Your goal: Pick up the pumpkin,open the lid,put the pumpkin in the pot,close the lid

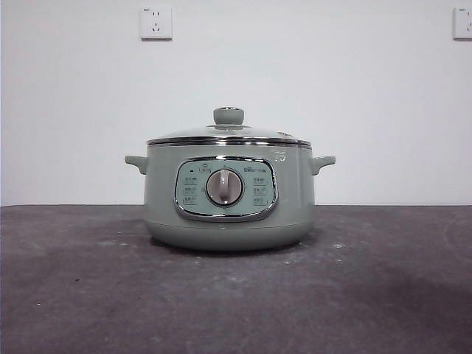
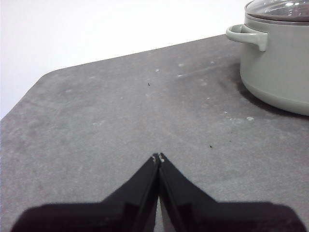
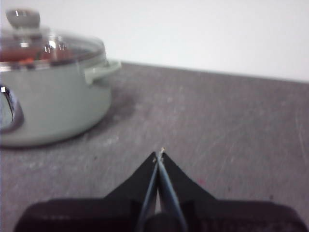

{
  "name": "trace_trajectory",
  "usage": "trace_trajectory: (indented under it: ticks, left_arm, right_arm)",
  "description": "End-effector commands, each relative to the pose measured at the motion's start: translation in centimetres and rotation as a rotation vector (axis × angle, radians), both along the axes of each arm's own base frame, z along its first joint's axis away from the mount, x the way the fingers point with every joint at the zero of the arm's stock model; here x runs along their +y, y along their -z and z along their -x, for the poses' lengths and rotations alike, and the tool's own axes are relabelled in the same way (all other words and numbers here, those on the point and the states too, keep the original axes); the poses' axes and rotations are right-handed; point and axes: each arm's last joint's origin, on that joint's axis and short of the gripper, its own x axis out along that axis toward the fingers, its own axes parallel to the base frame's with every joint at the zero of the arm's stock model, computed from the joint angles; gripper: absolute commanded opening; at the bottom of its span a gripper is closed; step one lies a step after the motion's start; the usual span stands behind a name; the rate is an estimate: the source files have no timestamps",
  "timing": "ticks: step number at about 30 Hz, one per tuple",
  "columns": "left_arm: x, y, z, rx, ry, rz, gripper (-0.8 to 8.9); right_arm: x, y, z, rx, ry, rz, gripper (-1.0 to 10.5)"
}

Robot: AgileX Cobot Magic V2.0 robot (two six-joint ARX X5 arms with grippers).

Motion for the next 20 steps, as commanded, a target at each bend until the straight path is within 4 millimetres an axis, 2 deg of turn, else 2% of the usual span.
trace_trajectory:
  ticks: [1, 10, 20]
  left_arm:
    - [0.02, 0.51, -0.06, 0.013, -0.001, 0.006, -0.04]
    - [0.02, 0.51, -0.06, 0.013, -0.001, 0.006, -0.04]
    - [0.02, 0.51, -0.06, 0.013, -0.001, 0.006, -0.04]
  right_arm:
    - [0.02, 0.57, 0.1, 0.03, 0.0, -0.013, 0.0]
    - [0.02, 0.79, 0.13, 0.076, 0.014, -0.121, 0.0]
    - [0.02, 0.78, 0.12, 0.075, 0.017, -0.119, 0.0]
